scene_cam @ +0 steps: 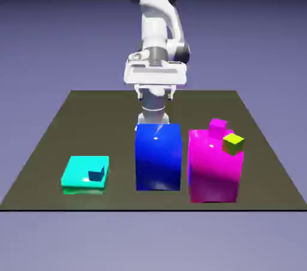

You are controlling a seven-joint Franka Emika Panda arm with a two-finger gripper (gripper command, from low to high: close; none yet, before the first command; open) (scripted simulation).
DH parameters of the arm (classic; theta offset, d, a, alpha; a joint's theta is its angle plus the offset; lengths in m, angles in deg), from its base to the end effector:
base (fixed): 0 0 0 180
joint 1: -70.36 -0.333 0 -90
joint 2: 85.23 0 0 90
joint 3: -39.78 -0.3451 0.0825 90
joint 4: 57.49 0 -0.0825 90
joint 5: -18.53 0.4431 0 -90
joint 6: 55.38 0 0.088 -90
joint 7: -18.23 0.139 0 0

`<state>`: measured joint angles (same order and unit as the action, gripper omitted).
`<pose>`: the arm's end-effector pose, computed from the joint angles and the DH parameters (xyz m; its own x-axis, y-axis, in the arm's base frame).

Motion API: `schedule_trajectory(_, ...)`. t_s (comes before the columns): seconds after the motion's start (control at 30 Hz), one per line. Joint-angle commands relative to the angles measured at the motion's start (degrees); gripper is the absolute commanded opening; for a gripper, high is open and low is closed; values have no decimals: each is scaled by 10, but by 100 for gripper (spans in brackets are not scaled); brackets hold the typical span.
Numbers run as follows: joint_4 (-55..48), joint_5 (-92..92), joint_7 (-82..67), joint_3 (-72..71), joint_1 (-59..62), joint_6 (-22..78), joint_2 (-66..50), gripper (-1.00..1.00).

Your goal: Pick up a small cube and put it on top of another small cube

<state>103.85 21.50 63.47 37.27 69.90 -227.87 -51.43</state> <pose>0.4383 0.0181 0.4247 0.5077 -0.7118 0.4854 -0.4937 -0.7020 -0.5132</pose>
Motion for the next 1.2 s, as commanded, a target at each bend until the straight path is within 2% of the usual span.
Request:
schedule_trajectory(0.0, 3, 25, 23, -21, 2, 13, 9, 100)
schedule_trajectory(1.17, 101, 888, 832, -748, 70, 450, 339, 100)
